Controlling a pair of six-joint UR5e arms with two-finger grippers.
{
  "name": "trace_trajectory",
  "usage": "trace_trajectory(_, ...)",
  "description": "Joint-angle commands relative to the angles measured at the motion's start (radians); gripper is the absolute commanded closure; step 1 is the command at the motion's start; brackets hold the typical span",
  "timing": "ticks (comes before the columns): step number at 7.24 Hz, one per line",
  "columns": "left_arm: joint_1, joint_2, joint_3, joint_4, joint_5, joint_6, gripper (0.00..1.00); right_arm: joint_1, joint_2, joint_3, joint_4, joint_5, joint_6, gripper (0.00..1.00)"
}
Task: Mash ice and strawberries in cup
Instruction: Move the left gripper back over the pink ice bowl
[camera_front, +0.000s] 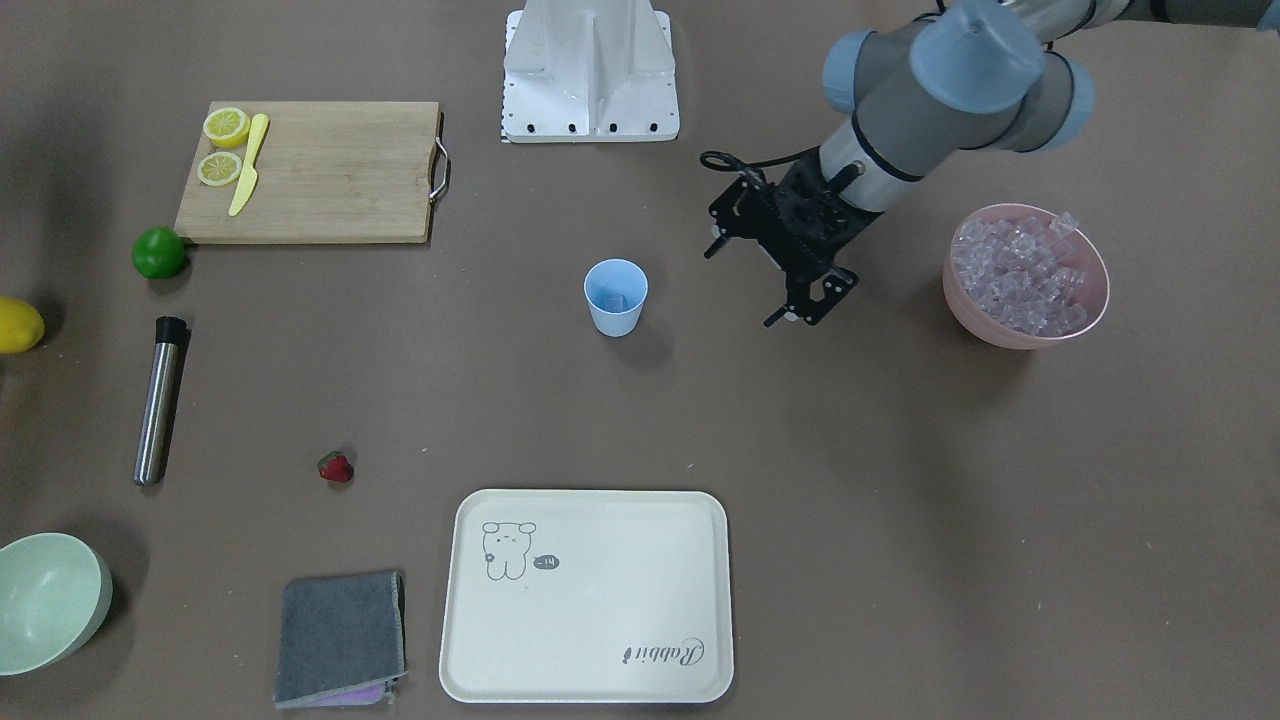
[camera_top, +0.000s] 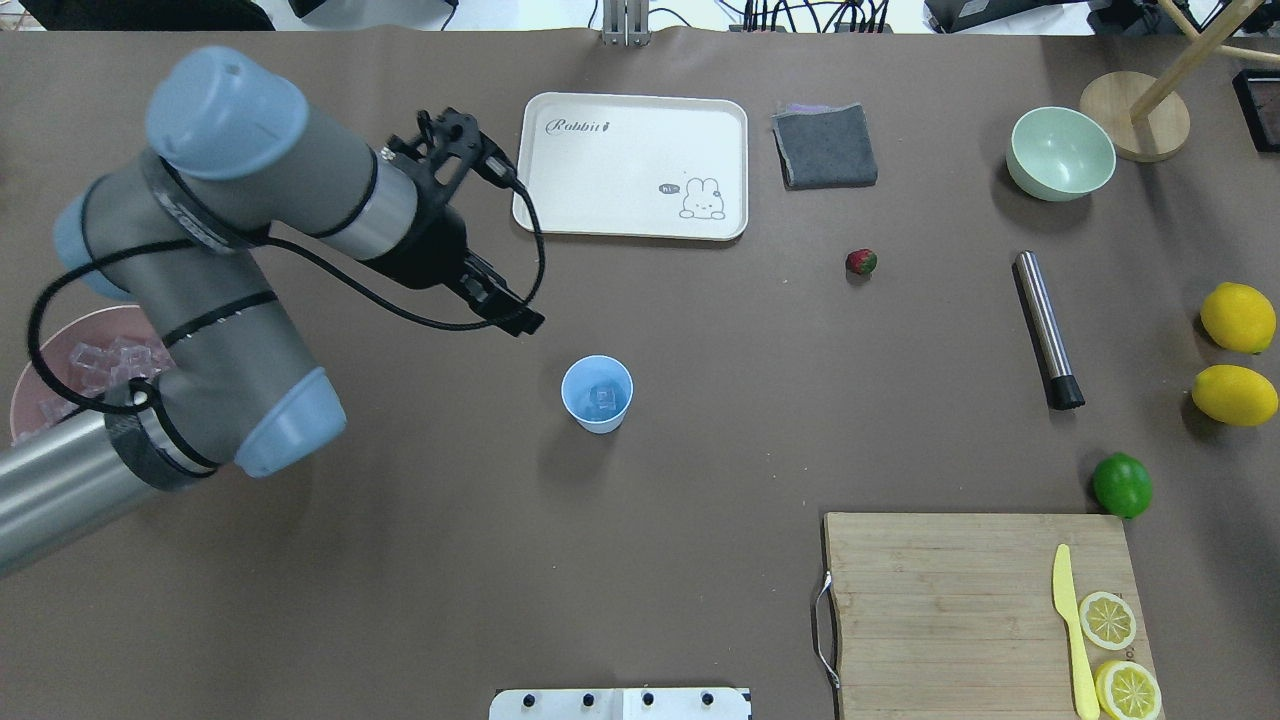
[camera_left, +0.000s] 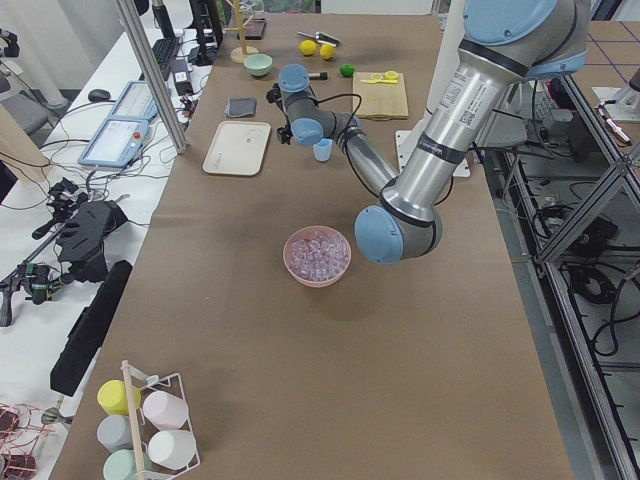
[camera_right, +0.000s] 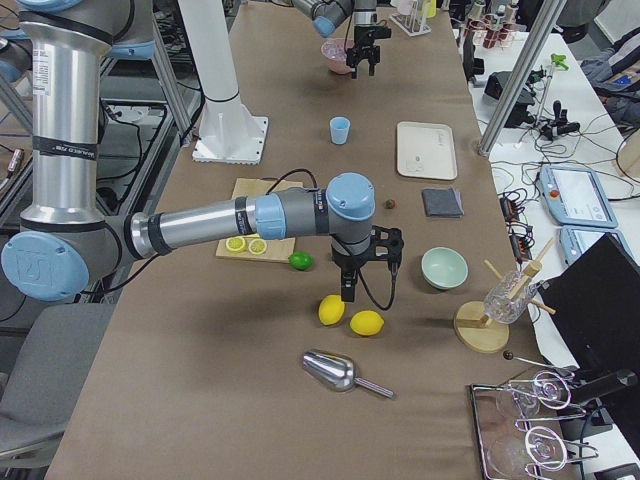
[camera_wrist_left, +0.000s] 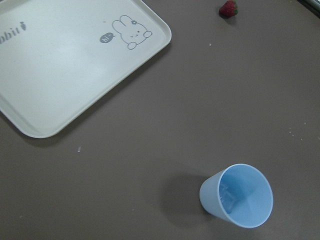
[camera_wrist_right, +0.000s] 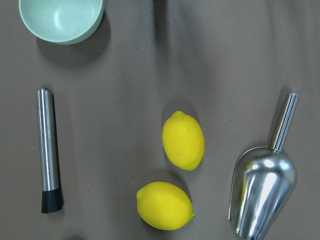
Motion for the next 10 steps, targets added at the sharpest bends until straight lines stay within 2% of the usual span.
trace_trajectory(1, -0.094, 0.083, -0.015, 0.000, -0.041, 0.154, 0.04, 0.000, -0.003, -0.007, -0.001, 0.003, 0.000, 0.00)
trace_trajectory(2, -0.123, 0.116, -0.023, 0.000, -0.062, 0.206, 0.04, 0.000, -0.003, -0.005, 0.000, 0.003, 0.000, 0.00)
trace_trajectory(7, -0.295, 0.414, -0.041, -0.001, -0.099, 0.657, 0.04, 0.000, -0.003, -0.002, 0.000, 0.003, 0.000, 0.00)
trace_trajectory(10, -0.318, 0.533, -0.046, -0.010, -0.088, 0.738, 0.04, 0.000, -0.003, 0.001, 0.002, 0.002, -0.003, 0.00)
